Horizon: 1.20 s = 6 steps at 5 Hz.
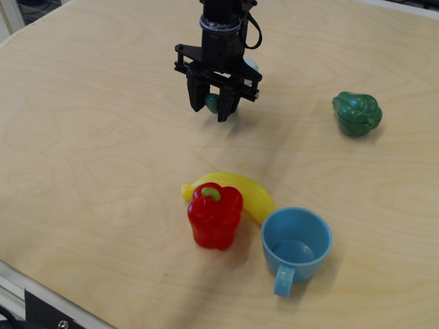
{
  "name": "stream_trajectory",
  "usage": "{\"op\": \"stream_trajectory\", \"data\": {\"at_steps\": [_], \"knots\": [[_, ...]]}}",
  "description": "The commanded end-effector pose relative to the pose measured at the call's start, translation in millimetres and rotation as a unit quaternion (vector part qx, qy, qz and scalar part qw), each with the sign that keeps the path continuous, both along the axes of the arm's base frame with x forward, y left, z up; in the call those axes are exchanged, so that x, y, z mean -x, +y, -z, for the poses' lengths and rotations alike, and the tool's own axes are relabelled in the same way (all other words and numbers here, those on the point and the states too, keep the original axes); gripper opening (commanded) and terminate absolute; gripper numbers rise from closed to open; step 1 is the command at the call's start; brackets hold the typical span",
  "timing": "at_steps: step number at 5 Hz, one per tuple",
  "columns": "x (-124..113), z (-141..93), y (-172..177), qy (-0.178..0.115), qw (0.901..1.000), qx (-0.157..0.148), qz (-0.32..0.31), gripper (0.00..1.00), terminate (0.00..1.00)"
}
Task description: Take cucumber out of cup
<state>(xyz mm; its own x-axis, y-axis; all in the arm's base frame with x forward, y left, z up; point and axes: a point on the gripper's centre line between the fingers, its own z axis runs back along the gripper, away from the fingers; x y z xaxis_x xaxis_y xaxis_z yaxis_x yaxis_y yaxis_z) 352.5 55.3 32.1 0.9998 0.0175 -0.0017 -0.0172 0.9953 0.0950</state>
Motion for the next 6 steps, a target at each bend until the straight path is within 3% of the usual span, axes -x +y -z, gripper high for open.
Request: {"op": "stream_trajectory", "data": {"at_steps": [1, 2, 4, 5, 6], "knots": [[41, -9, 18, -0.018, 0.9997, 0.012, 0.006, 0.00, 0.00], [45, -19, 17, -0.029, 0.9992, 0.026, 0.011, 1.00, 0.00], [62, -80, 10, -0.086, 0.9961, 0.015, 0.006, 1.00, 0.00], [62, -80, 10, -0.086, 0.9961, 0.015, 0.006, 1.00, 0.00], [62, -80, 10, -0.086, 0.9961, 0.015, 0.006, 1.00, 1.00]]}}
